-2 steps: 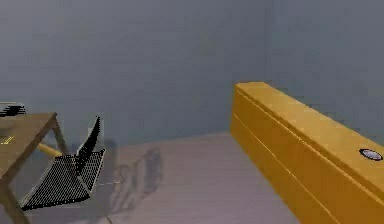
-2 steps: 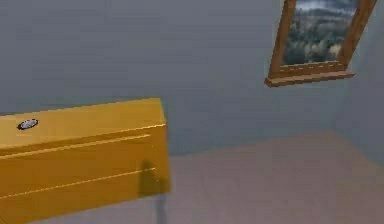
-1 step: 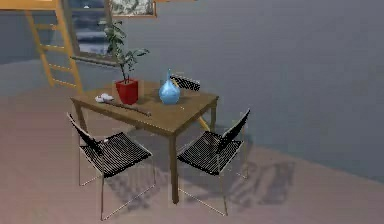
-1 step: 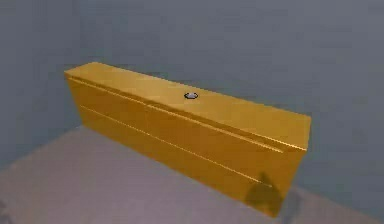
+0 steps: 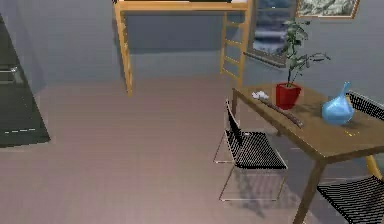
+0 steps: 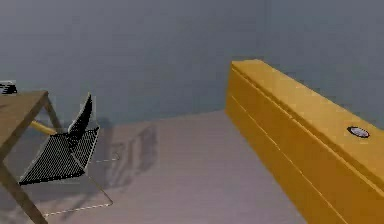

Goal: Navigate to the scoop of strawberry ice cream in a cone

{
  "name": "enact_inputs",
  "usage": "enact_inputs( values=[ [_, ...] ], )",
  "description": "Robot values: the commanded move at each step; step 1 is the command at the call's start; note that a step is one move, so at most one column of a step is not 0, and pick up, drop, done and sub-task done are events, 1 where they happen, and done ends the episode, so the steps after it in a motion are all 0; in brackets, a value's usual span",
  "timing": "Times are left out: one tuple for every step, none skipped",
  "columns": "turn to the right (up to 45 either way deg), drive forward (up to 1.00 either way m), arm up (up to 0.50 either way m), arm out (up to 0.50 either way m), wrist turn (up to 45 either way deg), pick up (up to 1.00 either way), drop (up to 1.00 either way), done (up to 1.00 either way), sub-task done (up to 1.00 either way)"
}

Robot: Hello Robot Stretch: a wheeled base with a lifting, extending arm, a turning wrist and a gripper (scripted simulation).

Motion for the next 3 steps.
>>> enact_inputs(
  values=[
    [-36.0,0.0,0.0,0.0,0.0,0.0,0.0,0.0,0.0],
    [0.0,1.0,0.0,0.0,0.0,0.0,0.0,0.0,0.0],
    [-12.0,0.0,0.0,0.0,0.0,0.0,0.0,0.0,0.0]
  ],
)
